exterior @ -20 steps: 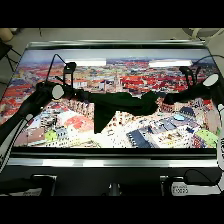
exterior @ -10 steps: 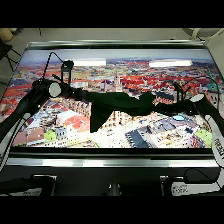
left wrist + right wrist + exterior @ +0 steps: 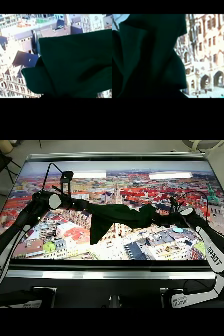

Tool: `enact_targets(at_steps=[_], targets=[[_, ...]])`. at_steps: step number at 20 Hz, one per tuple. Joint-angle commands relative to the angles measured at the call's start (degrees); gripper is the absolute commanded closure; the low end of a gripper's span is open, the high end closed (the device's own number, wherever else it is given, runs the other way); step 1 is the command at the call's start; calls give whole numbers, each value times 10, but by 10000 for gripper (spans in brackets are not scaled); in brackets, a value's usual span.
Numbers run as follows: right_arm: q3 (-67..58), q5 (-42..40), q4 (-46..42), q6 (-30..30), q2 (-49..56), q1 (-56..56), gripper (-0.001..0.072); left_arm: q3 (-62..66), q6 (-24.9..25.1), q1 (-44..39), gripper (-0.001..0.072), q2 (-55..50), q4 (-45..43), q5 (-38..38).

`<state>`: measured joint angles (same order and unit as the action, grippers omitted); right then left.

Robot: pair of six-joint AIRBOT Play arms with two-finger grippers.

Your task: Fold the shirts.

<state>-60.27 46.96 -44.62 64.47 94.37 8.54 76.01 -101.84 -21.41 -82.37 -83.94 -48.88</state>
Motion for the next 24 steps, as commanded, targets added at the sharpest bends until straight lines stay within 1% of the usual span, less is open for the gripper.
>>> enact_targets(at_steps=[1,2,3,5,6,9,10,11,12,13,14,16,17,18,19,21,23,24], targets=[[-21,14,0,-89,-1,-1,699,2,1,3,680,9,5,9],[-41,29,-7,-128,-12,0,699,9,6,7,681,18,1,9],[-68,43,-26,-151,-32,-1,699,23,31,12,680,31,-2,9],[-140,57,-92,-157,-90,-1,699,76,88,25,680,67,-12,9],[-190,56,-137,-157,-135,-1,699,117,93,33,680,90,-32,9],[-325,41,-266,-151,-274,-1,698,245,93,70,680,162,-93,4],[-355,33,-312,-132,-320,-1,698,276,92,86,680,186,-100,-5],[-376,33,-352,-102,-368,-1,698,297,80,105,680,211,-99,-17],[-379,35,-369,-71,-412,-1,698,301,57,120,680,237,-99,-30],[-379,52,-369,-54,-447,-1,698,300,46,128,680,257,-99,-47],[-379,82,-367,-47,-475,-1,698,300,43,128,680,273,-98,-68],[-379,152,-357,-41,-503,-1,697,300,43,122,680,292,-65,-88],[-379,187,-358,-41,-508,-1,697,300,47,117,680,296,-60,-92],[-379,225,-358,-42,-507,-1,697,299,60,108,680,296,-61,-101],[-379,276,-358,-43,-500,-1,697,296,71,106,680,292,-60,-115],[-375,384,-359,-43,-475,-1,697,268,72,106,680,284,-61,-152],[-328,477,-348,-43,-444,-1,697,198,72,106,680,279,-60,-165],[-280,501,-340,-47,-434,-1,697,154,72,106,680,276,-60,-159]])
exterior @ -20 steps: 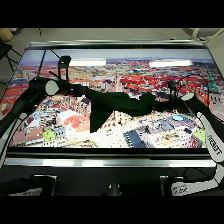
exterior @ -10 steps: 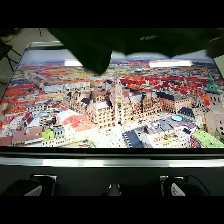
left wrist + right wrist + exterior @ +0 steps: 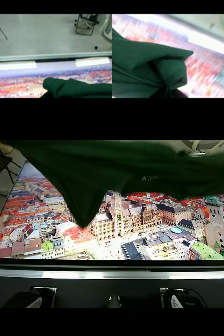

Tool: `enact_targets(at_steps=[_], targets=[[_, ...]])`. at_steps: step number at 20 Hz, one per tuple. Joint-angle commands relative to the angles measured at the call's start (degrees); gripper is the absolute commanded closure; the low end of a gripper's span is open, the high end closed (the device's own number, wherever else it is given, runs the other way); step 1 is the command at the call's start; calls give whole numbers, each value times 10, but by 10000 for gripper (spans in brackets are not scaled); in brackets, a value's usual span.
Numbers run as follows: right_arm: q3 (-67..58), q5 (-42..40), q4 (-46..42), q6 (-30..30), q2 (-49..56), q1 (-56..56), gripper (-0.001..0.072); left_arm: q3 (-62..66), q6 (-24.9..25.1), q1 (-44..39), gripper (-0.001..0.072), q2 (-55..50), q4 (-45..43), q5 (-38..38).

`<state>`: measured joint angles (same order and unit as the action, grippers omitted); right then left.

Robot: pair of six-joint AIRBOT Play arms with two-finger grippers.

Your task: Fold the shirts.

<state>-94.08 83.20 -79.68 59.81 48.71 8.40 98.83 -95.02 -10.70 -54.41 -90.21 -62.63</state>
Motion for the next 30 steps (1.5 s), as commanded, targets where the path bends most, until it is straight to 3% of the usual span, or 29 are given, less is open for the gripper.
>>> enact_targets(at_steps=[1,3,7,9,10,11,12,13,17,18,19,22,24,25,30], targets=[[120,134,16,-9,27,0,697,-127,3,-1,680,-10,4,-10],[254,68,22,-10,29,0,697,-237,3,-1,680,-29,38,28],[492,-109,65,4,41,0,696,-437,3,-1,679,-114,218,173],[544,-144,68,22,55,0,696,-457,3,-1,647,-170,273,172],[552,-145,68,21,61,0,696,-450,4,0,469,-190,291,154],[553,-144,67,21,67,0,696,-435,10,4,149,-203,292,125],[553,-148,64,21,67,0,696,-415,43,14,-13,-206,286,88],[552,-149,60,21,67,0,696,-389,78,31,-13,-205,263,37],[552,-149,55,19,67,0,696,-346,85,108,17,-183,112,-171],[552,-149,55,19,67,0,696,-370,85,121,193,-172,113,-188],[552,-149,55,19,67,0,696,-411,85,128,318,-157,120,-189],[552,-149,55,19,67,0,696,-548,86,125,304,-136,196,-151],[552,-149,55,19,67,0,696,-617,115,120,189,-136,266,-115],[552,-149,55,19,67,0,696,-642,122,117,171,-136,290,-99],[552,-163,55,19,67,0,695,-682,121,97,172,-139,307,-58]])
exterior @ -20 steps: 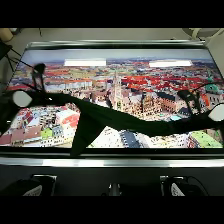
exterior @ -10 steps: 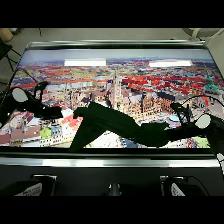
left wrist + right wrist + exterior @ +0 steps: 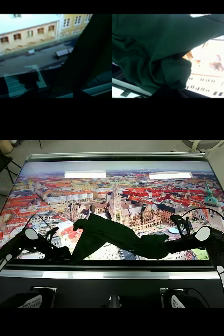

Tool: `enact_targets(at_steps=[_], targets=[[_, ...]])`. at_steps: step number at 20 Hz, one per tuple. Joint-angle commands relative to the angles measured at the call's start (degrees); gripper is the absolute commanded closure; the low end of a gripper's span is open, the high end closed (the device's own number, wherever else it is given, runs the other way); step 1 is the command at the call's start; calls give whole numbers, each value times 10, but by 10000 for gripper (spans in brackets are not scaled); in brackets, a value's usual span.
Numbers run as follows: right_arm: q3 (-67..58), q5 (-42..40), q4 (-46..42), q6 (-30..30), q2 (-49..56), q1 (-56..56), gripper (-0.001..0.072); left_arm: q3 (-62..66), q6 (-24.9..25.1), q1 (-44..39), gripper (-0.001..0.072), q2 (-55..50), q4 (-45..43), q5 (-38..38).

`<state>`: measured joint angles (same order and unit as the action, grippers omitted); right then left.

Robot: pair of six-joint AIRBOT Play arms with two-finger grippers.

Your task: Fold the shirts.

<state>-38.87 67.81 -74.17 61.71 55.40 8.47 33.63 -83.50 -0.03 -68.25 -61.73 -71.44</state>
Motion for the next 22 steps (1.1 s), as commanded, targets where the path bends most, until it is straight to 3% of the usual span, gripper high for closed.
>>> enact_targets(at_steps=[1,2,3,4,5,6,9,12,16,18,20,22], targets=[[0,-10,0,0,0,0,695,-31,3,-16,175,0,23,41],[0,-12,0,0,0,0,695,-31,-10,-21,183,0,22,56],[0,-12,1,0,0,0,695,-31,-28,-27,256,0,22,80],[0,-12,1,0,0,0,696,-31,-41,-31,415,0,23,102],[0,-12,1,0,0,0,696,-30,-46,-34,621,0,24,120],[0,-12,1,0,-2,0,696,-24,-40,-34,679,0,29,124],[-31,-23,-3,0,-22,0,696,56,49,-32,681,30,48,66],[-155,-49,-36,1,-60,0,696,233,53,-15,681,127,4,63],[-432,-135,-182,33,-120,0,696,585,-34,94,682,220,-105,135],[-549,-102,-267,86,-140,0,697,720,-89,160,681,227,-179,117],[-603,-33,-265,121,-153,0,697,773,-113,191,681,230,-154,89],[-605,7,-234,120,-160,0,697,769,-108,185,681,232,-93,83]])
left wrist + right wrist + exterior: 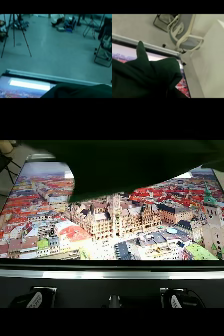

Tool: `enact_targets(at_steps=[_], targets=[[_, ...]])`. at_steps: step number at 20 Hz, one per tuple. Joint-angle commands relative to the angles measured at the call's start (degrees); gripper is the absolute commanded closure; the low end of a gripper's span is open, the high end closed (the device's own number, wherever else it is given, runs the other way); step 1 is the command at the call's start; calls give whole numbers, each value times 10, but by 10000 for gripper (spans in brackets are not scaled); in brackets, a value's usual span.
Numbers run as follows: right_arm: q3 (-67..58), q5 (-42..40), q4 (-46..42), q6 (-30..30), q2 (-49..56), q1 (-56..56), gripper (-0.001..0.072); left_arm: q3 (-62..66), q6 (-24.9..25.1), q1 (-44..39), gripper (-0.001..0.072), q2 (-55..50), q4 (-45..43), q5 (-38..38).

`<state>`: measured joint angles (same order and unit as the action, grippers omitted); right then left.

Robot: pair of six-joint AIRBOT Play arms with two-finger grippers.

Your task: Fold the shirts.

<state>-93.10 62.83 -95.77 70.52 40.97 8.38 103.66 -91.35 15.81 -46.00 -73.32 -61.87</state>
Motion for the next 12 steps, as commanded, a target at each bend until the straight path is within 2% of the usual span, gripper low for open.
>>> enact_targets(at_steps=[1,6,9,10,12], targets=[[-62,83,-16,24,-14,0,696,63,-29,23,681,5,24,-20],[-62,183,-17,-14,-6,0,696,20,-14,22,681,0,24,-28],[-49,308,0,-47,20,0,697,-38,-14,22,680,-3,25,-37],[-21,332,17,-56,27,0,697,-68,-9,21,681,-3,31,-37],[77,331,61,-58,24,0,697,-138,20,13,681,-7,51,-35]])
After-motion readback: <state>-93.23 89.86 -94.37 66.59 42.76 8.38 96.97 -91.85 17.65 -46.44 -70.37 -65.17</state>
